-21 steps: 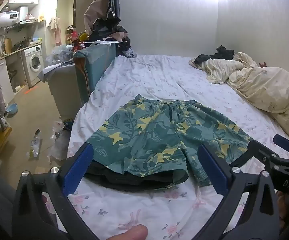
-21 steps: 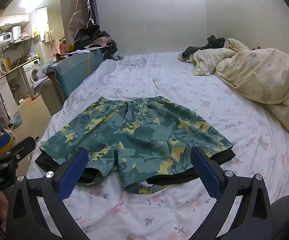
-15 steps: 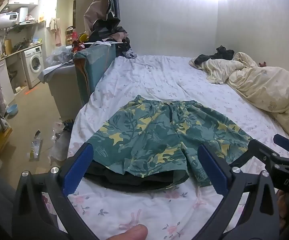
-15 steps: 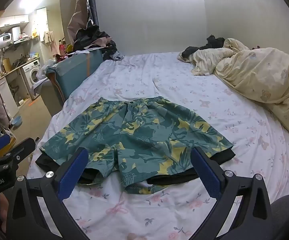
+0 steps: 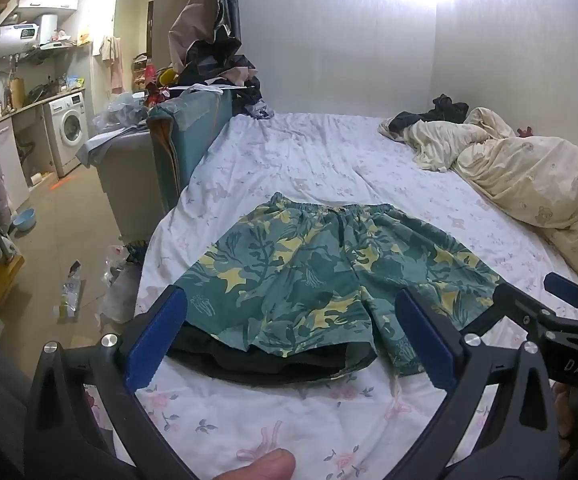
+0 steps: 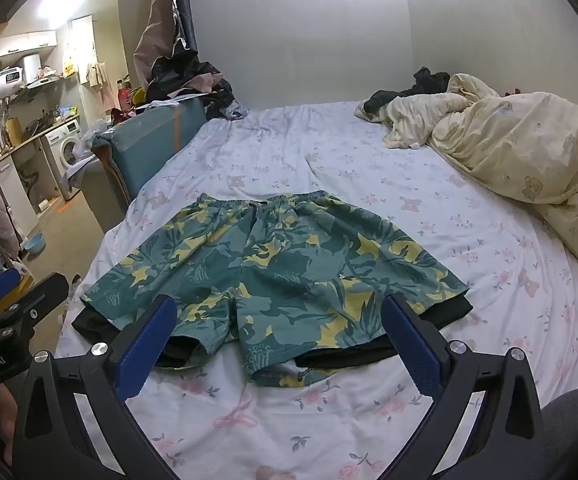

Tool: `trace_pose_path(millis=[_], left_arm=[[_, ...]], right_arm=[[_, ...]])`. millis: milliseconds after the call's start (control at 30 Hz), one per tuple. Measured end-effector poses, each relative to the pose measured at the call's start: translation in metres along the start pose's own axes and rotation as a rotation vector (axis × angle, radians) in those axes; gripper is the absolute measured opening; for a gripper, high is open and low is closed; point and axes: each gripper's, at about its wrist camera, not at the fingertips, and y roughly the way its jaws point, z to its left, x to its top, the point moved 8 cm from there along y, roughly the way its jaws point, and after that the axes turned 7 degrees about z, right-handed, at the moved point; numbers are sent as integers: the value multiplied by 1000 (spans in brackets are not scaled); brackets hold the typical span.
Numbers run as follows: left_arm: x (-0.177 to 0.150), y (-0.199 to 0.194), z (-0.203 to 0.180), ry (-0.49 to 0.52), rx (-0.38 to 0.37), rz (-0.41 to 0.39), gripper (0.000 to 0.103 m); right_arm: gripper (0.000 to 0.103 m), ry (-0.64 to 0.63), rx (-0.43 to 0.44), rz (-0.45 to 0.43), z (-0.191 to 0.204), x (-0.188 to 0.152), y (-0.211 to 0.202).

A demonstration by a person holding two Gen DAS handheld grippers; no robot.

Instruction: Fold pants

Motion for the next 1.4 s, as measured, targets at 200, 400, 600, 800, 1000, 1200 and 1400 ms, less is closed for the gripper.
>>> trace_pose_path(millis=[200, 400, 600, 800, 1000, 1200, 1400], left_arm=[[1, -1, 1, -1, 3, -6, 102], [2, -2, 2, -2, 3, -8, 102], [2, -2, 2, 0, 2, -6, 102], [-1, 1, 3, -3, 2, -6, 102], [-1, 1, 3, -2, 2, -7, 102], [-2, 1, 3, -4, 0, -6, 102], [-2, 1, 3, -5, 0, -4, 102]], right_arm=[[103, 1, 1, 1, 0, 0, 0], [103, 3, 3, 2, 1, 0, 0], [103, 3, 3, 3, 1, 0, 0], [103, 5, 3, 4, 1, 0, 1], [103, 4, 3, 4, 1, 0, 1], [103, 5, 4, 6, 1, 0, 1], [103, 4, 5, 7, 2, -1, 1]])
